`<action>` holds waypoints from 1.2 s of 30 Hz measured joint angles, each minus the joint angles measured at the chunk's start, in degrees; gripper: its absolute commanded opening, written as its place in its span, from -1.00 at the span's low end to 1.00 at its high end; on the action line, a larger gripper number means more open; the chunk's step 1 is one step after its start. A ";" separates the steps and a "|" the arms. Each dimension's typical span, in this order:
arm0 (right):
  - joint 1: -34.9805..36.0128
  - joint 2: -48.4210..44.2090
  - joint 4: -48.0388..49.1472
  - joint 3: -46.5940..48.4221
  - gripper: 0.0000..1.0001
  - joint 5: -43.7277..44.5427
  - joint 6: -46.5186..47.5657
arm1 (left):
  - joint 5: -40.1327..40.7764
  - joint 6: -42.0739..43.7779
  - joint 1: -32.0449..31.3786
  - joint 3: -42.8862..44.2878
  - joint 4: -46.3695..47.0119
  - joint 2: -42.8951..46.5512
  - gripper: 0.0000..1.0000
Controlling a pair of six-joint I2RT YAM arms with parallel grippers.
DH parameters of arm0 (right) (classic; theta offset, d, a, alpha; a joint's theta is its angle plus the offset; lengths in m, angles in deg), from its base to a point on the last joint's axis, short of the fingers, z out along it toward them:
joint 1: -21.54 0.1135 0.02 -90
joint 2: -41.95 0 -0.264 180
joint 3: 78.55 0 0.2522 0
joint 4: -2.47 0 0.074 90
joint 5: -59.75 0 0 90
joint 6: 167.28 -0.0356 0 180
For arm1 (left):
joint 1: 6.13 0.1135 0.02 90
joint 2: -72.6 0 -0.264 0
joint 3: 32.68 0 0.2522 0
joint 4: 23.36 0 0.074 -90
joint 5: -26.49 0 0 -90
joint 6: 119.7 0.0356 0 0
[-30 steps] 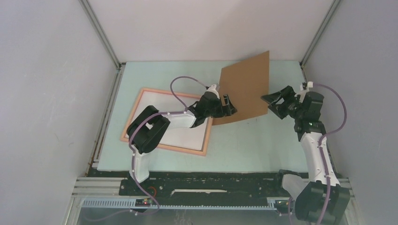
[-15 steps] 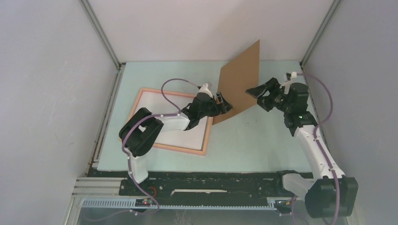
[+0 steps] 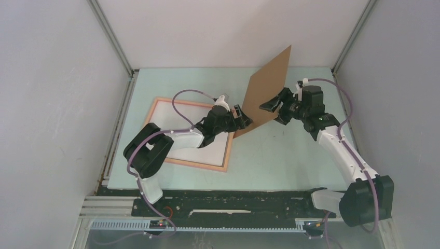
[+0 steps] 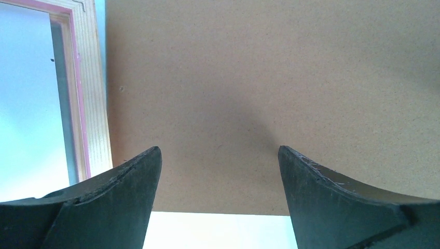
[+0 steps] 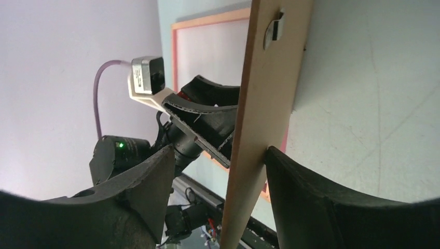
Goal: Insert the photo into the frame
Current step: Pick up the photo frame item at the center of the board.
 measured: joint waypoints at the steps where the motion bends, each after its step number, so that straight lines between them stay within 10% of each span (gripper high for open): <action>1: 0.42 0.02 -2.03 1.16 0.25 1.46 0.98 | 0.00 0.11 0.00 0.00 -0.09 0.00 0.79; 13: 1.73 0.42 -13.42 6.64 -0.35 12.90 11.15 | -2.38 1.42 -0.28 -3.72 -3.41 1.53 0.92; 27: 2.08 -1.09 -17.00 7.21 -1.00 20.81 21.92 | -1.57 2.95 -1.18 -12.31 -18.64 30.32 0.97; 36: 2.10 -8.31 -18.91 7.21 -1.00 20.00 30.84 | 2.64 5.99 -0.13 -12.94 -34.32 45.75 1.00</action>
